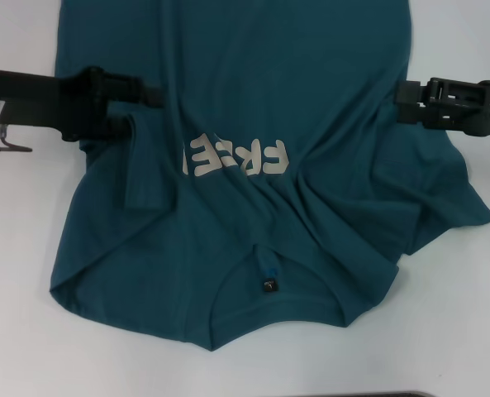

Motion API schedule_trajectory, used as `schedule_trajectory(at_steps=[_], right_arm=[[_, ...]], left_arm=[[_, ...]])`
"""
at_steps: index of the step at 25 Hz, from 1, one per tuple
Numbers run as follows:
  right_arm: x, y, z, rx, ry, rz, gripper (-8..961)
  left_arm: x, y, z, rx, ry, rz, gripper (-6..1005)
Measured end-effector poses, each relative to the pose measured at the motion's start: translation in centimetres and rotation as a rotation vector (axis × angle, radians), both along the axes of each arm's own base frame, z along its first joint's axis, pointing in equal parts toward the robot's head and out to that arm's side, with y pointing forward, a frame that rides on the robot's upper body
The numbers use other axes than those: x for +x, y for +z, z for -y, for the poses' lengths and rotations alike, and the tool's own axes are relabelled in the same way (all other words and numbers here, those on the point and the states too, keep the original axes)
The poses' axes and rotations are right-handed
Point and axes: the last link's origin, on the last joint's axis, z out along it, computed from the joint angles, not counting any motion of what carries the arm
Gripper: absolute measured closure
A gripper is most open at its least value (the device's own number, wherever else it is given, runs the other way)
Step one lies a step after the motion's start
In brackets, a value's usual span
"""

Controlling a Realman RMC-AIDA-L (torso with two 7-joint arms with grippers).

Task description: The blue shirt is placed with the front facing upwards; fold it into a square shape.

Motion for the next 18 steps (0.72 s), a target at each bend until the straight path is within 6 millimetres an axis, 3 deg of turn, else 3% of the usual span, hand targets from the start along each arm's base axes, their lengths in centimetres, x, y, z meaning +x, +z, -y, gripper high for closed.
schedule_trajectory(at_steps=[7,14,18], right_arm=[[0.1,-0.3,-0.2,-0.027,-0.007,0.033,39],[0.0,-0.4,-0.5,-0.033,-0.008,0.045,39],[0.0,-0.4,-0.5,-0.033,-0.008,0.045,39]], left_arm=[[1.0,-1.3,0.0,-0.06,-0.047,-0.092,342],[3.5,-1.6,-0.1,-0.024,-0.152,-0.067,48],[3.2,-1.1,0.0,-0.02,-0.139,-0.065,48]])
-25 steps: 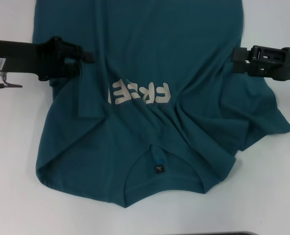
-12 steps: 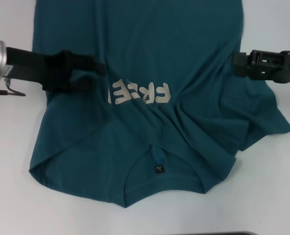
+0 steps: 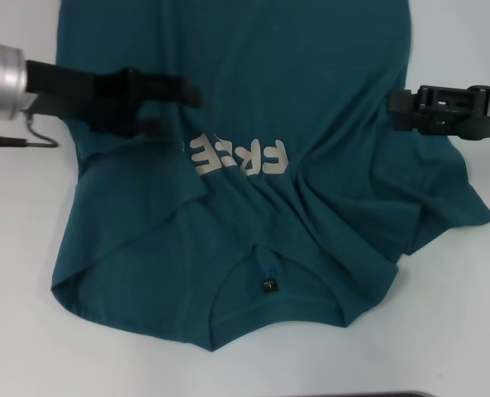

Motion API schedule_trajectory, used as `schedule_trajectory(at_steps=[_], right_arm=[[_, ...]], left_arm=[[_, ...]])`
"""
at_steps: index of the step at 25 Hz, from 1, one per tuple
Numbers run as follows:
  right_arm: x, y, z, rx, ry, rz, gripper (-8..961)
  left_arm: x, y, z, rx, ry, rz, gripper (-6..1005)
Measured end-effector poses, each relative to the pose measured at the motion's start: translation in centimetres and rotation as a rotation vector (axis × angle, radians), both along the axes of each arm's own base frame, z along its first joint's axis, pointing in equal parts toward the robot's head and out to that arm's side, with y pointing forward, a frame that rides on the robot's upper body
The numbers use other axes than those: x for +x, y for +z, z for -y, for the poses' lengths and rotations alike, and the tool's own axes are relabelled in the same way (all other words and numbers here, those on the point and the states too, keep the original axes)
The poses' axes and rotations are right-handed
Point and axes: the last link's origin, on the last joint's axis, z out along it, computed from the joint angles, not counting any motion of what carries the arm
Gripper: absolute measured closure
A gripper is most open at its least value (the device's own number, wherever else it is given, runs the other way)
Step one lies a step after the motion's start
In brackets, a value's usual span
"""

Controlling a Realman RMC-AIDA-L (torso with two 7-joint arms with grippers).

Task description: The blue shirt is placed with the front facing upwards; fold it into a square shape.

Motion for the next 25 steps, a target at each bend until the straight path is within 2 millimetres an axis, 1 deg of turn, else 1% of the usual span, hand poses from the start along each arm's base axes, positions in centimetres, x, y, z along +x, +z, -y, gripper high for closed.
schedule_trajectory(at_steps=[6,10,13,19,25], right_arm=[[0.2,0.1,0.1,0.002,-0.005,0.002,39],[0.4,0.3,0.2,0.001,-0.012,0.004,39],[0.4,0.3,0.2,0.001,-0.015,0.004,39],[0.3,0.4,0.1,0.001,-0.014,0.004,39],[0.4,0.4,0.2,0.001,-0.017,0.004,39]], left_arm=[[-4.0,3.0,0.0,0.09,0.138,-0.051,47],[-6.1,4.0,0.4,0.134,0.204,-0.074,47],[-7.0,3.8,0.8,0.15,0.231,-0.078,47],[-7.7,2.6,1.1,0.152,0.257,-0.091,47],[-8.0,2.2,1.1,0.144,0.261,-0.116,47]])
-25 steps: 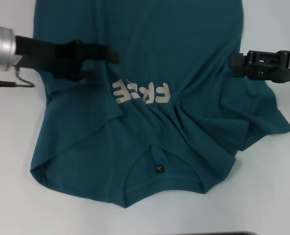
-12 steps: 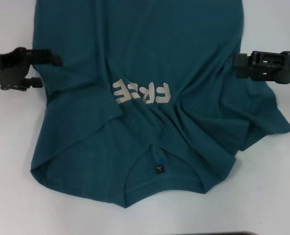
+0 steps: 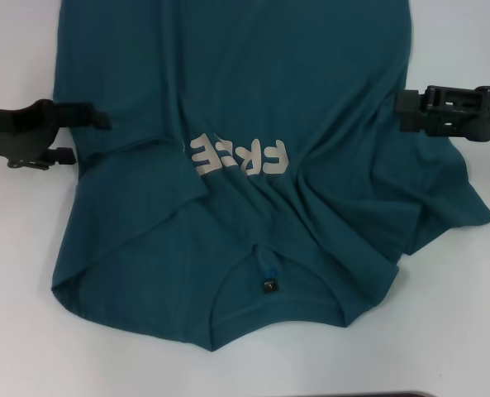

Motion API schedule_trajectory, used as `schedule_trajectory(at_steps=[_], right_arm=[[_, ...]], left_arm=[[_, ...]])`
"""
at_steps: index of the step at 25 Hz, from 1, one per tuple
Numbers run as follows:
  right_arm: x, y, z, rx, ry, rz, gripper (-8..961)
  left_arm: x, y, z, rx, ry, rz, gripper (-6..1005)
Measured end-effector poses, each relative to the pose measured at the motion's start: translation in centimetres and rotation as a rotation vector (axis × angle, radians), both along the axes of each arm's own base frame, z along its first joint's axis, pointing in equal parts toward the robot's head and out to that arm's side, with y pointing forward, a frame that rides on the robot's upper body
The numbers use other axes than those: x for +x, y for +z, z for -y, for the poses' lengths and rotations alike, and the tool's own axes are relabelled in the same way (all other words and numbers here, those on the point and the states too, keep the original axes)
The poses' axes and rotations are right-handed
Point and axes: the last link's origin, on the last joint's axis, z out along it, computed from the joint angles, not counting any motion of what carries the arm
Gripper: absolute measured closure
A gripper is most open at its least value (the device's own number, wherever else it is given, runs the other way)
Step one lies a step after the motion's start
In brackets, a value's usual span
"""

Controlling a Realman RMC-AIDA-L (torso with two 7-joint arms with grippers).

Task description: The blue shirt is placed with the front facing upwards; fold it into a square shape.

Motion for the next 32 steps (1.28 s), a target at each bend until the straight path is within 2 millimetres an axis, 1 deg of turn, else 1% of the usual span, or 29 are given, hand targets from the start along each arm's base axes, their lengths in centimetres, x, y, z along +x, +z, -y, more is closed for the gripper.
schedule_trajectory(at_steps=[6,11,14,16,17,18,20,23,26,29,32], right_arm=[[0.0,0.0,0.0,0.0,-0.002,0.0,39],[0.1,0.0,0.1,0.0,-0.002,0.0,39],[0.1,0.0,0.1,0.0,-0.002,0.0,39],[0.1,0.0,0.1,0.0,-0.002,0.0,39],[0.1,0.0,0.1,0.0,-0.002,0.0,39],[0.1,0.0,0.1,0.0,-0.002,0.0,39],[0.1,0.0,0.1,0.0,-0.001,0.0,39],[0.1,0.0,0.1,0.001,-0.001,0.0,39],[0.1,0.0,0.1,0.002,0.0,0.0,39],[0.0,0.0,0.1,0.004,0.008,0.002,39],[-0.2,-0.2,0.2,0.017,0.059,0.007,39]], left_arm=[[0.5,-0.8,-0.4,-0.002,-0.009,-0.006,47],[1.3,-1.9,-1.1,-0.014,-0.023,-0.005,48],[2.6,-2.4,-1.5,-0.006,-0.059,0.042,48],[4.1,-2.4,-1.8,0.016,-0.11,0.115,48],[4.1,-2.4,-1.8,0.016,-0.11,0.115,48],[5.4,-2.2,-2.1,0.045,-0.163,0.188,48],[5.8,-2.1,-2.3,0.057,-0.177,0.207,48],[5.6,-1.9,-2.2,0.057,-0.175,0.203,48],[4.4,-1.3,-1.7,0.068,-0.145,0.195,48],[3.3,-0.5,-1.1,0.071,-0.129,0.194,48],[2.8,0.2,0.1,0.045,-0.176,0.206,48]])
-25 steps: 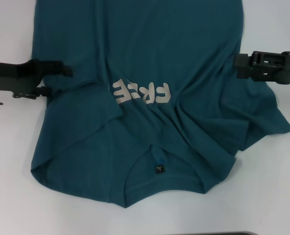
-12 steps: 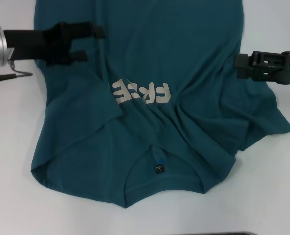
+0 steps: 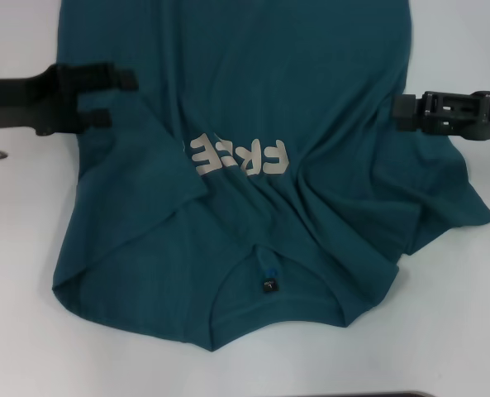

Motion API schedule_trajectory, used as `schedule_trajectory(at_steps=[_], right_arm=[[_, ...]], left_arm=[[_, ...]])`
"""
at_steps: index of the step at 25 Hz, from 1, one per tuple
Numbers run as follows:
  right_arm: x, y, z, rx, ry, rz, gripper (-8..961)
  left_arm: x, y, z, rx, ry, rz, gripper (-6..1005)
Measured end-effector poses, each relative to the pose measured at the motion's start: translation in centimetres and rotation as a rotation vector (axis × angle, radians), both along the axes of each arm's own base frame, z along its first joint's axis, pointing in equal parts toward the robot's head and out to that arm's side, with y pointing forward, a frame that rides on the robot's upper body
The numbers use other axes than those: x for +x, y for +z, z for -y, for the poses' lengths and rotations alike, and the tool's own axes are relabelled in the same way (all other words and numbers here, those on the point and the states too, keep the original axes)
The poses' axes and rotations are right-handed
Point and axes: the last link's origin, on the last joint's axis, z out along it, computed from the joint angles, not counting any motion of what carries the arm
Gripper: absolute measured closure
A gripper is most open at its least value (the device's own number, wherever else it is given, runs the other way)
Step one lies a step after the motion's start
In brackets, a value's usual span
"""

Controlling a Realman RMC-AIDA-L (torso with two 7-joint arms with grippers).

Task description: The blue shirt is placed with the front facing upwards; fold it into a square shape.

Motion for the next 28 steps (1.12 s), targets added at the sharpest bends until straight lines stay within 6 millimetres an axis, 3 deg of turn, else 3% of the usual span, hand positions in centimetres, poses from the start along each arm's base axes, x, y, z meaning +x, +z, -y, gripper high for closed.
schedule_trajectory(at_steps=[5,11,16,21,28], right_arm=[[-1.0,-0.2,0.2,0.075,0.121,-0.039,39],[-0.9,1.1,-0.3,0.061,0.081,-0.045,38],[1.4,4.4,-1.3,-0.008,-0.105,0.068,39],[3.6,7.2,-0.8,-0.08,-0.224,0.221,46],[4.9,7.2,0.3,-0.145,-0.274,0.3,56]], left_arm=[[-0.3,0.8,3.1,-0.046,-0.194,0.01,48],[-1.8,0.8,5.7,-0.024,-0.186,0.038,47],[-2.9,2.3,6.5,0.033,-0.087,0.135,47],[-3.2,3.0,6.7,0.069,-0.061,0.164,47],[-3.2,3.1,6.5,0.08,-0.058,0.164,47]])
